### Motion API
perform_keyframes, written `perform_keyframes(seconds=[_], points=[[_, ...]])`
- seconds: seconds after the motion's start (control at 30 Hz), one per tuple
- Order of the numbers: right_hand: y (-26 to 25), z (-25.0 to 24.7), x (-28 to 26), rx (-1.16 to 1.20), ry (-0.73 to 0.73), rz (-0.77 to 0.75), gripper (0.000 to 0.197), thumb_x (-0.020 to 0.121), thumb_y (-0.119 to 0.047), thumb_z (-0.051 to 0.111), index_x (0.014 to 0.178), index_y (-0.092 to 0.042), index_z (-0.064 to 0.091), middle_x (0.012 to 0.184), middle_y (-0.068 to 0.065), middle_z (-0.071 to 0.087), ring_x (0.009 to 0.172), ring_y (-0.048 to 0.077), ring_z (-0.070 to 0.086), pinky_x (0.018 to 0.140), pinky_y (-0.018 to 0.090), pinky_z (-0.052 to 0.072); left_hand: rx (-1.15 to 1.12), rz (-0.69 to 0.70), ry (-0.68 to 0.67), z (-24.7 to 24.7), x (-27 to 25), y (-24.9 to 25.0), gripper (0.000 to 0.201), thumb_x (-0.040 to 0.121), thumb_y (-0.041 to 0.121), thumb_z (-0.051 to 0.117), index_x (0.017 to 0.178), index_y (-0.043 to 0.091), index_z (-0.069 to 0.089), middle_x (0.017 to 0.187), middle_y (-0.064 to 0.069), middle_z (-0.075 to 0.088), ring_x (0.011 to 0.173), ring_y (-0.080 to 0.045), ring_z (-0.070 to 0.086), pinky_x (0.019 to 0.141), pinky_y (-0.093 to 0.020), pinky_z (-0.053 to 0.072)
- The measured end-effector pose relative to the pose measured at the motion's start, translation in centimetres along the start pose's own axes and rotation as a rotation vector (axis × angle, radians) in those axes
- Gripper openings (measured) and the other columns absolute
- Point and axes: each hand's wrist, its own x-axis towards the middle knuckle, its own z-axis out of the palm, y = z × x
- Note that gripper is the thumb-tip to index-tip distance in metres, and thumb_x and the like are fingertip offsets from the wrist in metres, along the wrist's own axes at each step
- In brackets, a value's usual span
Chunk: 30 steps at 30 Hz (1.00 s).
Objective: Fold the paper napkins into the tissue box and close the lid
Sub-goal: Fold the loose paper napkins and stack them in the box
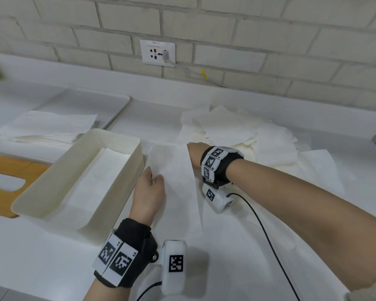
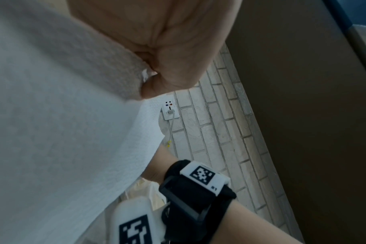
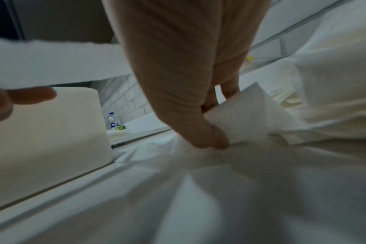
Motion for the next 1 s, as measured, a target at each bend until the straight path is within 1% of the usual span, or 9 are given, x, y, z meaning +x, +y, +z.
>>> perform_keyframes(seconds=[0.13,0.2,0.3,0.37,0.5,0.63,0.77,0.87,1.0], points=[[0.1,-1.7,-1.2,0.044,0.051,-0.055,0.024,0.091,-0.007,0.046,0.112,-0.005,0.056,0.105,0.011,0.059,0.092,0.029,0.059,0.068,0.028,0.037,-0.049,-0.013,0.008,0.0,0.1,0.2,0.040,0.094,0.004,0.041,0.132,0.012,0.046,0.122,-0.012,0.061,0.112,-0.029,0.058,0.100,-0.048,0.045],[0.3,-3.3,-2.3,0.169,0.097,-0.081,0.030,0.089,-0.004,0.046,0.118,-0.006,0.054,0.112,0.012,0.057,0.102,0.028,0.055,0.074,0.027,0.039,-0.056,0.003,0.003,-0.1,0.2,0.3,0.051,0.094,0.006,0.043,0.141,0.021,0.033,0.129,-0.011,0.057,0.116,-0.029,0.056,0.100,-0.050,0.044],[1.3,-5.9,-4.5,0.367,0.261,-0.085,0.026,0.080,0.001,0.057,0.105,-0.004,0.061,0.106,0.011,0.061,0.097,0.025,0.056,0.070,0.020,0.037,-0.103,0.092,-0.006,-0.4,0.1,1.1,0.069,0.092,0.001,0.045,0.131,0.054,0.024,0.126,-0.020,0.056,0.103,-0.034,0.059,0.089,-0.045,0.049],[2.2,-7.4,-5.8,0.459,0.380,-0.081,0.021,0.077,-0.001,0.061,0.098,-0.004,0.063,0.100,0.009,0.062,0.088,0.019,0.054,0.064,0.017,0.035,-0.085,0.152,-0.006,-0.5,0.3,1.5,0.080,0.090,-0.001,0.046,0.123,0.069,0.024,0.138,-0.026,0.044,0.121,-0.046,0.046,0.101,-0.054,0.042],[3.5,-10.4,-9.0,0.528,0.535,-0.071,0.028,0.080,-0.005,0.065,0.107,-0.006,0.061,0.098,-0.001,0.056,0.090,0.011,0.049,0.071,0.015,0.037,0.002,0.206,-0.012,-0.2,1.3,1.6,0.056,0.089,-0.009,0.037,0.117,0.036,0.056,0.126,-0.013,0.059,0.121,-0.043,0.046,0.104,-0.050,0.036],[4.6,-13.5,-12.9,0.431,0.526,-0.113,0.040,0.080,-0.009,0.068,0.119,-0.014,0.059,0.102,-0.004,0.058,0.093,0.012,0.054,0.065,0.007,0.036,0.005,0.174,0.005,0.0,1.6,2.6,0.047,0.092,-0.010,0.032,0.116,0.016,0.062,0.116,0.003,0.059,0.120,-0.032,0.050,0.103,-0.033,0.037],[4.8,-15.3,-16.0,0.261,0.326,-0.213,0.033,0.084,-0.008,0.064,0.116,-0.014,0.060,0.107,-0.005,0.063,0.101,0.016,0.058,0.085,0.024,0.042,-0.054,0.170,0.015,0.3,1.7,3.7,0.041,0.095,-0.002,0.037,0.121,0.021,0.059,0.124,-0.005,0.061,0.120,-0.031,0.050,0.102,-0.032,0.038],[4.1,-15.5,-17.3,0.303,0.185,-0.275,0.028,0.084,-0.004,0.061,0.110,-0.013,0.061,0.106,-0.001,0.067,0.099,0.017,0.061,0.092,0.037,0.046,-0.091,0.214,-0.028,0.7,1.2,4.7,0.031,0.097,0.012,0.047,0.121,0.029,0.058,0.127,0.008,0.057,0.125,-0.013,0.048,0.108,-0.027,0.034],[3.1,-15.4,-18.0,0.571,0.015,-0.334,0.027,0.083,0.007,0.061,0.101,-0.012,0.058,0.093,-0.003,0.066,0.083,0.006,0.064,0.074,0.021,0.052,-0.203,0.324,-0.173,1.2,0.7,5.2,0.028,0.093,0.045,0.050,0.115,0.035,0.064,0.125,0.013,0.060,0.122,-0.003,0.050,0.110,-0.035,0.036]])
